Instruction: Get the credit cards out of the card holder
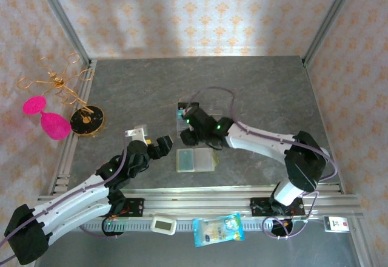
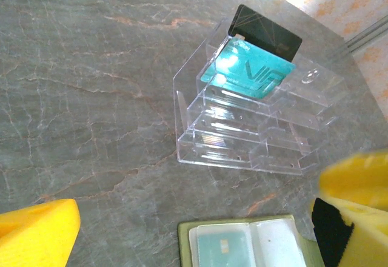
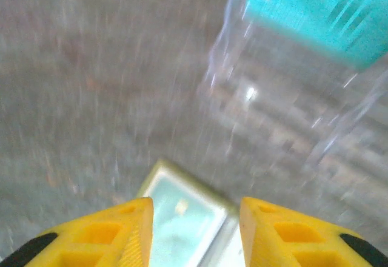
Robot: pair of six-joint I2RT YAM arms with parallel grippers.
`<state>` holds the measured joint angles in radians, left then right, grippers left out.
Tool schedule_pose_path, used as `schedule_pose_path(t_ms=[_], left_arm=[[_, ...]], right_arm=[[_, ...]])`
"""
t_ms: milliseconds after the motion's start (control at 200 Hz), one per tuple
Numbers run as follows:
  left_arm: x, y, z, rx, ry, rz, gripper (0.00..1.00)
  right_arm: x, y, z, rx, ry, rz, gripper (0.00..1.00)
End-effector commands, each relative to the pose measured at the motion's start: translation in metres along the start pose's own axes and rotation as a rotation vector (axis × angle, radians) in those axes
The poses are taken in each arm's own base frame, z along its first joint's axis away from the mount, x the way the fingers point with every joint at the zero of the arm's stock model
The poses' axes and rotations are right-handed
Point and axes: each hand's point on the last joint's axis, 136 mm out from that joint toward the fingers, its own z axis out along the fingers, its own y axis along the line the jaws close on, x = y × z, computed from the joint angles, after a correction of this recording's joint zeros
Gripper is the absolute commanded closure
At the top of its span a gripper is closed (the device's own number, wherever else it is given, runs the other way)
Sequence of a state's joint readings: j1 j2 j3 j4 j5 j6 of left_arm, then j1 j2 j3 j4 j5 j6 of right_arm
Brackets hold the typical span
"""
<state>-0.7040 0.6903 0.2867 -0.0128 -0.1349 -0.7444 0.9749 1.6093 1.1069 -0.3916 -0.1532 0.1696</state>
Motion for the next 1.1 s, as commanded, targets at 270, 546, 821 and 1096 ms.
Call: schedule_pose_path(t_ms=[270,546,821,1096], left_arm=[[0.011,0.008,0.001,-0.005,0.025,-0.036,0.01],[0.020,0.010,0.002,0.010,0.054,-0.039,0.06],[0.041,0.005,0.011,0.053,0.134,-0.051,0.28],[0.062,-0.010,0.026,0.111,0.234,-0.049,0.74]], right_arm=[[0.051,0.026,0.046,0.098,0.093,-0.128,0.52],[0.077,0.025,0.062,0.143,0.158,-0.149,0.55],[0.053,0.036,0.050,0.054,0.021,-0.053,1.00],[0.035,0.046,0.037,-0.053,-0.094,0.047,1.00]])
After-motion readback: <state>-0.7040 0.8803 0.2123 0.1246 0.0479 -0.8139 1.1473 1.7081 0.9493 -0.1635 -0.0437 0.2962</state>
